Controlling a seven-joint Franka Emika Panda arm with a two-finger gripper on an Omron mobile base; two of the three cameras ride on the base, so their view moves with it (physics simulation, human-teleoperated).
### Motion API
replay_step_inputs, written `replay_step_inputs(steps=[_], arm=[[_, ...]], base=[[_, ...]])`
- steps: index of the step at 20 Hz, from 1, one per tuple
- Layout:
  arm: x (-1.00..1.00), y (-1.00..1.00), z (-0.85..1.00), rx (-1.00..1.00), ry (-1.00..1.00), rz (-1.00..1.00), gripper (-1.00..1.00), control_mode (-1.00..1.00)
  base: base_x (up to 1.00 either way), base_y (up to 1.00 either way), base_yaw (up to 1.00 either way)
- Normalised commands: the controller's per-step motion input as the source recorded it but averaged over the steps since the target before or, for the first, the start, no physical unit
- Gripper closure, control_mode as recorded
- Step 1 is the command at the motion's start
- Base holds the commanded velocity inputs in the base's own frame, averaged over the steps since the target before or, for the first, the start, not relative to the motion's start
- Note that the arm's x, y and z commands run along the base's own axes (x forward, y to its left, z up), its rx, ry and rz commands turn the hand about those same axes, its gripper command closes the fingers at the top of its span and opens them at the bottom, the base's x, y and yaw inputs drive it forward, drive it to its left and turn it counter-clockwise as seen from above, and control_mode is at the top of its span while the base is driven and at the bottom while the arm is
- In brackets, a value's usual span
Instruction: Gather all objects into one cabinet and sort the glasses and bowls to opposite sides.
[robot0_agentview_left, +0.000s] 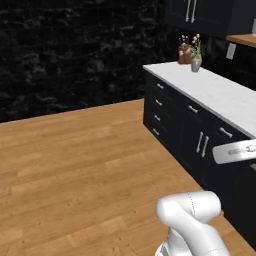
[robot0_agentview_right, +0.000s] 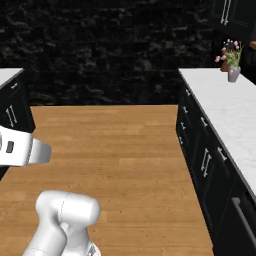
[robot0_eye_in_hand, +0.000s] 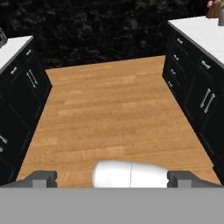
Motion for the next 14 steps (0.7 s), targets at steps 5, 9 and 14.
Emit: replay_step_inputs(steps=[5,9,14], arm=[[0.00,0.00,0.00,0.00,0.00,0.00,-1.00,1.00],[0.00,0.00,0.00,0.00,0.00,0.00,-1.00,1.00],[0.00,0.00,0.00,0.00,0.00,0.00,-1.00,1.00]], base=[[0.35,-0.45,-0.09],[0.57,-0.16,-0.10],[0.69,-0.24,0.00]])
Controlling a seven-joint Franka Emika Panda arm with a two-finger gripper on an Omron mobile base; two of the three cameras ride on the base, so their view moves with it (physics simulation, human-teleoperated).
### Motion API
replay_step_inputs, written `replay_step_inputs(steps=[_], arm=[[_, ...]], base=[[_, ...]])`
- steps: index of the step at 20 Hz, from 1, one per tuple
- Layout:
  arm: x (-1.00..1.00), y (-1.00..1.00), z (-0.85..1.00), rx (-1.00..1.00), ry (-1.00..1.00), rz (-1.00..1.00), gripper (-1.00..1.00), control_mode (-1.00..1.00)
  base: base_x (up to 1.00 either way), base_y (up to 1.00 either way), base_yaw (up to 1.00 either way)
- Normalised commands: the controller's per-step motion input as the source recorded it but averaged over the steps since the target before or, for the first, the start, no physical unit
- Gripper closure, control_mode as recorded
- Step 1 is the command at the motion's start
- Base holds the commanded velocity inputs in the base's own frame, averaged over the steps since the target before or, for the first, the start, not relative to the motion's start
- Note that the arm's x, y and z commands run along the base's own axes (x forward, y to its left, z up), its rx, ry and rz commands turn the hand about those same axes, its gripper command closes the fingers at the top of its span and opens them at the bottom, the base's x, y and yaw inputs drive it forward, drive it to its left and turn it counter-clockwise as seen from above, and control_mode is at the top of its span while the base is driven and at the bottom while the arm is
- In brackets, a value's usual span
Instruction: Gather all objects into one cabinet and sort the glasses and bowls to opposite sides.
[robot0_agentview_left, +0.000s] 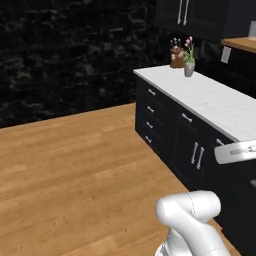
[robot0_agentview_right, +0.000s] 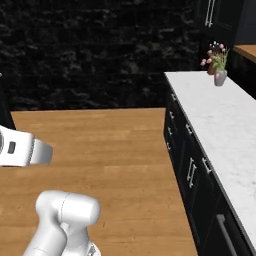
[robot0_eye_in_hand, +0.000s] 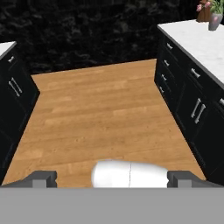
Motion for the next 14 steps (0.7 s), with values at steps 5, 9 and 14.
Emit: replay_step_inputs(steps=[5,9,14], arm=[[0.00,0.00,0.00,0.00,0.00,0.00,-1.00,1.00],[0.00,0.00,0.00,0.00,0.00,0.00,-1.00,1.00],[0.00,0.00,0.00,0.00,0.00,0.00,-1.00,1.00]], base=[[0.68,-0.37,-0.08],[0.58,-0.22,-0.15],[0.46,0.00,-0.04]])
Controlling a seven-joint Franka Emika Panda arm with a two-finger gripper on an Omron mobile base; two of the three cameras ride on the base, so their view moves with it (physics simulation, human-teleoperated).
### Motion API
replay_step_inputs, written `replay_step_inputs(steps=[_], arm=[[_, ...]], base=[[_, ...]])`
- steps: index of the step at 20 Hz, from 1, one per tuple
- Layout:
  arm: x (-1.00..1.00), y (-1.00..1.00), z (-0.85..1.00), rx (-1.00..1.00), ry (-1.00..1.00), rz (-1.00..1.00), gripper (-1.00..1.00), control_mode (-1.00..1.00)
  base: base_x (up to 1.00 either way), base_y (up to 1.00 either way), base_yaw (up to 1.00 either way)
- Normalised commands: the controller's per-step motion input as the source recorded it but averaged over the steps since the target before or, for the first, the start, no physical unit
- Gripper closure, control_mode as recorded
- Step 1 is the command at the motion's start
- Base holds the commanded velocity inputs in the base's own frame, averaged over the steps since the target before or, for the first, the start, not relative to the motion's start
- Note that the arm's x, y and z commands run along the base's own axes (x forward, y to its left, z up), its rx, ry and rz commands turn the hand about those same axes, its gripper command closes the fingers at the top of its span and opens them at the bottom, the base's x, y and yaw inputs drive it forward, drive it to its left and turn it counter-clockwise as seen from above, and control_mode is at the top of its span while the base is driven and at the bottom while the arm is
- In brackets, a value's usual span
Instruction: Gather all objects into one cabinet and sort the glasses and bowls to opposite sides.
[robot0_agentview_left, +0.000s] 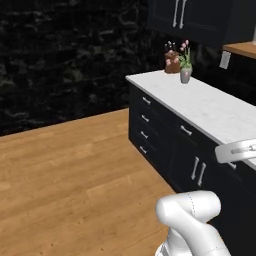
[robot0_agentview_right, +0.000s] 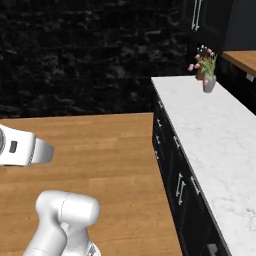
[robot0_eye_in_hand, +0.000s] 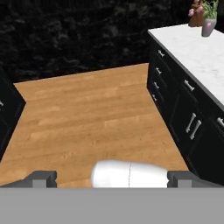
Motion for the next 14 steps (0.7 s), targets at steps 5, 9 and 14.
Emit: replay_step_inputs(steps=[5,9,14], arm=[[0.00,0.00,0.00,0.00,0.00,0.00,-1.00,1.00],[0.00,0.00,0.00,0.00,0.00,0.00,-1.00,1.00],[0.00,0.00,0.00,0.00,0.00,0.00,-1.00,1.00]], base=[[0.56,0.00,-0.08],[0.66,0.00,-0.13],[0.58,0.58,0.03]])
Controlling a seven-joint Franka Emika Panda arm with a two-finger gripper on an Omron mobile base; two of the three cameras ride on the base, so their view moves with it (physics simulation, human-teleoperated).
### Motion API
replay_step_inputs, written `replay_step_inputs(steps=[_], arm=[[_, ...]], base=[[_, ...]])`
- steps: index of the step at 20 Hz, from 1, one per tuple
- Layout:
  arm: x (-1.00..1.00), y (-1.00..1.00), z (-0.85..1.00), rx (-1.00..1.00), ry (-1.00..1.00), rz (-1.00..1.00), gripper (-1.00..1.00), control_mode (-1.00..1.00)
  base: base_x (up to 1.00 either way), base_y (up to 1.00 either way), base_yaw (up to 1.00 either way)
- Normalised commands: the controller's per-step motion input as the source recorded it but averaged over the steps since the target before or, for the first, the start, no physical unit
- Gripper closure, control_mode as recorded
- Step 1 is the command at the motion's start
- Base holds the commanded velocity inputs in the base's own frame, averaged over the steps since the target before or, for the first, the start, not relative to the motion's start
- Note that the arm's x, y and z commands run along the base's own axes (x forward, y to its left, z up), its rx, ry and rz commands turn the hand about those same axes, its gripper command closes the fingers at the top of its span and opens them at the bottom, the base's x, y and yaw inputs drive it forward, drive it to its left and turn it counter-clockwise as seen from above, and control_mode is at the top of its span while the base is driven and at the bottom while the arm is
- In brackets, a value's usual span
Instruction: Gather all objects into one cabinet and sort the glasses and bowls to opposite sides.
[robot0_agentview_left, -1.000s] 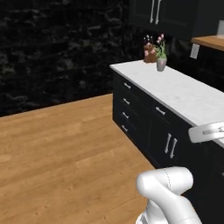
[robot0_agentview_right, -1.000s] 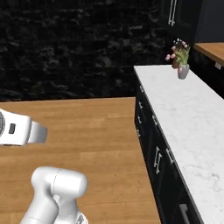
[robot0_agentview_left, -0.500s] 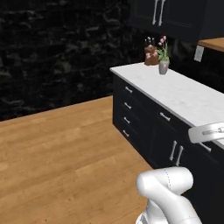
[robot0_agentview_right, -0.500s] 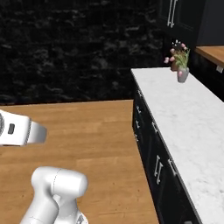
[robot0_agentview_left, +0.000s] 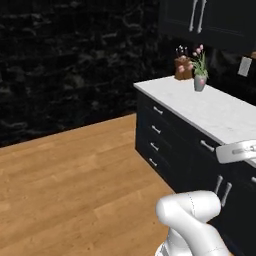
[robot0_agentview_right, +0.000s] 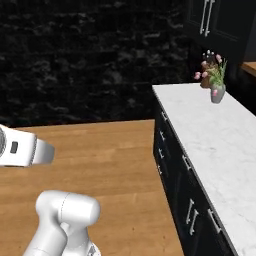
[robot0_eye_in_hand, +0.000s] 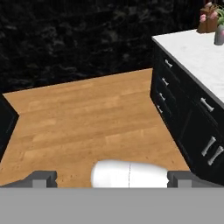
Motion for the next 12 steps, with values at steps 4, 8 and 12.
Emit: replay_step_inputs(steps=[4,8,12], arm=[[0.00,0.00,0.00,0.00,0.00,0.00,-1.00,1.00],[0.00,0.00,0.00,0.00,0.00,0.00,-1.00,1.00],[0.00,0.00,0.00,0.00,0.00,0.00,-1.00,1.00]], base=[[0.49,0.71,0.28],[0.71,0.32,0.39],[0.72,0.17,0.21]])
